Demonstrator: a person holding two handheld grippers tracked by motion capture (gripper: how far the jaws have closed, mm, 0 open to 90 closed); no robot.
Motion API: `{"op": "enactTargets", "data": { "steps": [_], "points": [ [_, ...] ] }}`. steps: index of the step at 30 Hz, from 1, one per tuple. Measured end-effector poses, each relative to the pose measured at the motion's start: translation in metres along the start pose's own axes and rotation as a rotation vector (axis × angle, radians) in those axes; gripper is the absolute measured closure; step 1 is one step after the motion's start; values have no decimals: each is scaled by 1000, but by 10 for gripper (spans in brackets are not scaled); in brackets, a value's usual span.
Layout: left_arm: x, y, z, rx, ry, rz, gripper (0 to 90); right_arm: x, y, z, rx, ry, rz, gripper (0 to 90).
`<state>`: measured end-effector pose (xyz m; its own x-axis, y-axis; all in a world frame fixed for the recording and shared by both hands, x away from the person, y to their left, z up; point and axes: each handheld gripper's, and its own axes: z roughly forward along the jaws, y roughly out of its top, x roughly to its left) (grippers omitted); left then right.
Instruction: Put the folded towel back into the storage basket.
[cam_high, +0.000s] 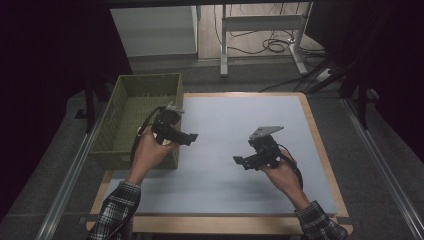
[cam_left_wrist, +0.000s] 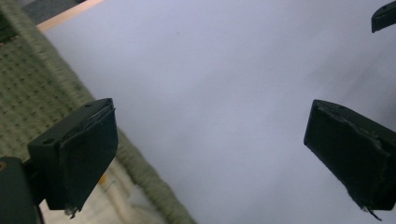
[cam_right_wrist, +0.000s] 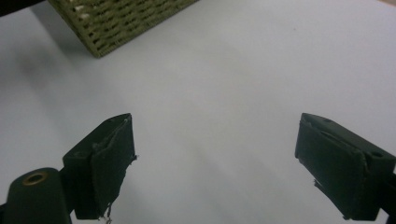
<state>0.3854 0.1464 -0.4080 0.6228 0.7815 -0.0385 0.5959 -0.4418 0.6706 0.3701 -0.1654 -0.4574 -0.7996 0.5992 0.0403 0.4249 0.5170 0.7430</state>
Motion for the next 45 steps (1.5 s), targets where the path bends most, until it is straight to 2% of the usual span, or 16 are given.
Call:
{"op": "enactTargets", "data": {
  "steps": [5, 13, 18, 21, 26, 31, 37, 45],
  "points": [
    [-16, 4, 13, 23, -22, 31, 30, -5, -14, -11, 17, -12, 1, 110],
    [-43, 5, 31, 23, -62, 77, 27, -17, -39, -31, 11, -30, 23, 102],
    [-59, 3, 39, 5, -89, 92, 26, -24, -51, -42, 14, -48, 27, 90],
    [-69, -1, 41, -15, -105, 103, 24, -25, -59, -48, 19, -55, 13, 75],
    [-88, -15, 43, -51, -129, 116, 15, -23, -69, -52, 27, -58, 5, 67],
    [-97, -32, 49, -60, -156, 113, 13, -21, -80, -52, 36, -65, -5, 61],
    [-103, -53, 57, -75, -166, 108, 12, -20, -91, -51, 36, -83, -13, 59],
    [-108, -82, 69, -88, -142, 112, 8, -19, -108, -46, 38, -96, -4, 55]
  ]
}}
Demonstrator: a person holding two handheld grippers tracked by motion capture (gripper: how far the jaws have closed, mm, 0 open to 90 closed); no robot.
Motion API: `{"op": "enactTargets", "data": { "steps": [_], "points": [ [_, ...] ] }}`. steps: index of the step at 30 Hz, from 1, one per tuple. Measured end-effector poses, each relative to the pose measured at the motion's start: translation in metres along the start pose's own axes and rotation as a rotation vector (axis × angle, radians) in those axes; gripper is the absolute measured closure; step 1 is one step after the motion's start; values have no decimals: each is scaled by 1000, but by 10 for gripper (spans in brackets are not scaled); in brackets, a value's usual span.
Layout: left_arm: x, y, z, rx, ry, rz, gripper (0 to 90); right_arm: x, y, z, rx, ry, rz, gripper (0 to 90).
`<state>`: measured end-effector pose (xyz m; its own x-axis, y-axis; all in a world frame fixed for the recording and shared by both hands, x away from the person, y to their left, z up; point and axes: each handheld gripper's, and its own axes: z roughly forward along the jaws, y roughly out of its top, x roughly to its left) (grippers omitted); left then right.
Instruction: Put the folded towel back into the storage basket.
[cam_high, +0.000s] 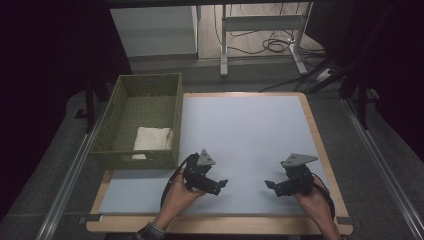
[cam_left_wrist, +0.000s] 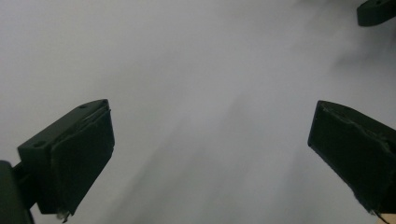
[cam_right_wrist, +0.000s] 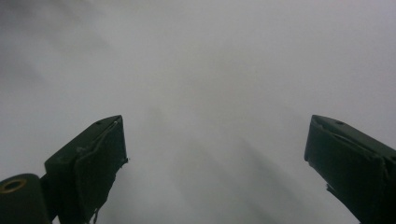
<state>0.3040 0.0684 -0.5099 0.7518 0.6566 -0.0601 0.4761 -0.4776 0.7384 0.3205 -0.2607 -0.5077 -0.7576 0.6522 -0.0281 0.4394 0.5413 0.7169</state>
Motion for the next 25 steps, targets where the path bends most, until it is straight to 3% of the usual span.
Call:
{"op": "enactTargets", "data": {
  "steps": [8, 14, 16, 25],
  "points": [
    [-1, -25, 5, 10, 14, -24, 7, 6, -13, 12, -11, 21, -7, 49],
    [0, -38, 11, 42, 42, -24, 5, 15, -14, 20, 13, 1, -54, 44],
    [1, -38, 12, 54, 58, -38, 8, 16, -14, 21, 16, 1, -56, 44],
    [0, -38, 14, 64, 61, -25, 0, 14, -14, 22, 22, 13, -39, 44]
  ]
}}
